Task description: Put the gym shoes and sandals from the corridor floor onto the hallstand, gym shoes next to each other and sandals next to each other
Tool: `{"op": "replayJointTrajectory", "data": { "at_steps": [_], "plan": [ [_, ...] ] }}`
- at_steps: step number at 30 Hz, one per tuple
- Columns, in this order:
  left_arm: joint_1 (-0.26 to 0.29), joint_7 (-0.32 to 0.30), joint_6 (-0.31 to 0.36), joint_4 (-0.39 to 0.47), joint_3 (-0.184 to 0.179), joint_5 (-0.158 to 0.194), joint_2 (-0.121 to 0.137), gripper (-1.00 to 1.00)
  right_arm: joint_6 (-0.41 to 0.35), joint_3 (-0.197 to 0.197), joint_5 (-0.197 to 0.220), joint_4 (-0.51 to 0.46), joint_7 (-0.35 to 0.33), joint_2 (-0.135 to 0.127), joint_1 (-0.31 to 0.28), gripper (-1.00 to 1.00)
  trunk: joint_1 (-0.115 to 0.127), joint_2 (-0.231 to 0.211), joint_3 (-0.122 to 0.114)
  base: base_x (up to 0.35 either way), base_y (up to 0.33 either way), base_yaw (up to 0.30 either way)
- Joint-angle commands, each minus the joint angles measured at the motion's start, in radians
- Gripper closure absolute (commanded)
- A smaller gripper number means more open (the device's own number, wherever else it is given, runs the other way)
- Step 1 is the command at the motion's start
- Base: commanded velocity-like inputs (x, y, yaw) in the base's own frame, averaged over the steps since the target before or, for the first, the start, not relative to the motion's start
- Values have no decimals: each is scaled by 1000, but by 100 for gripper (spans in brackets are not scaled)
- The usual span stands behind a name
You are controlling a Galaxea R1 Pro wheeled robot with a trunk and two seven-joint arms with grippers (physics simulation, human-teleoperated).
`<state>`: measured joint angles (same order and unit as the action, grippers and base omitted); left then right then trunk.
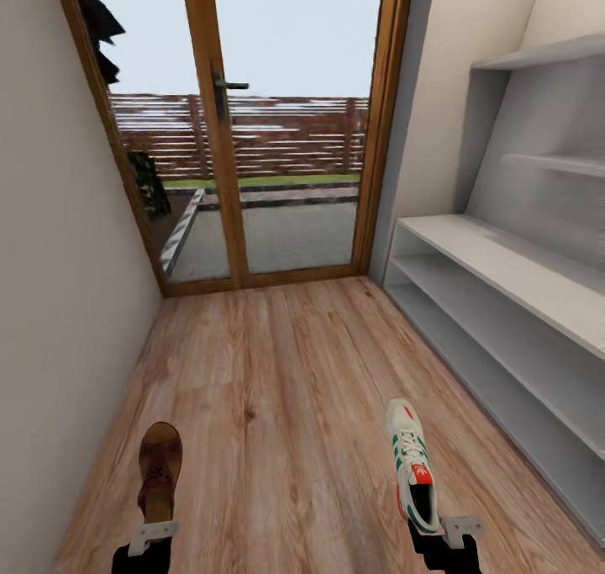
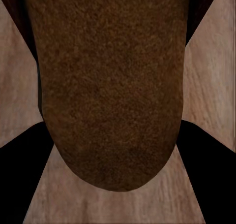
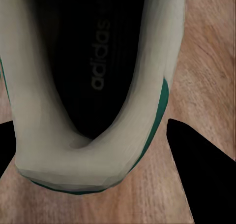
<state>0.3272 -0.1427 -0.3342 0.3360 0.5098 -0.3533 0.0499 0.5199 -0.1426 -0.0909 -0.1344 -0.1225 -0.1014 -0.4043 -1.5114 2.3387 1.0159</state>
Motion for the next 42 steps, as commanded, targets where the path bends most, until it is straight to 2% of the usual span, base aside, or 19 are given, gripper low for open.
{"op": "replayJointTrajectory", "data": {
  "at_steps": [1,25,33,42],
  "plan": [
    [0,-8,-3,0,9,-4,0,100,3,-9,-9,1,-3,0,-1,100,0,0,1,332,28,-262],
    [0,-9,-3,0,9,-4,0,100,3,-9,-9,1,-3,0,-1,100,0,0,1,334,13,-262],
    [0,-9,-3,0,9,-3,1,100,3,-10,-9,1,-3,0,-2,100,0,0,1,258,219,-262],
    [1,-9,-6,0,9,-3,1,100,3,-9,-9,1,-3,0,-1,100,0,0,1,118,316,-262]
  ]
}}
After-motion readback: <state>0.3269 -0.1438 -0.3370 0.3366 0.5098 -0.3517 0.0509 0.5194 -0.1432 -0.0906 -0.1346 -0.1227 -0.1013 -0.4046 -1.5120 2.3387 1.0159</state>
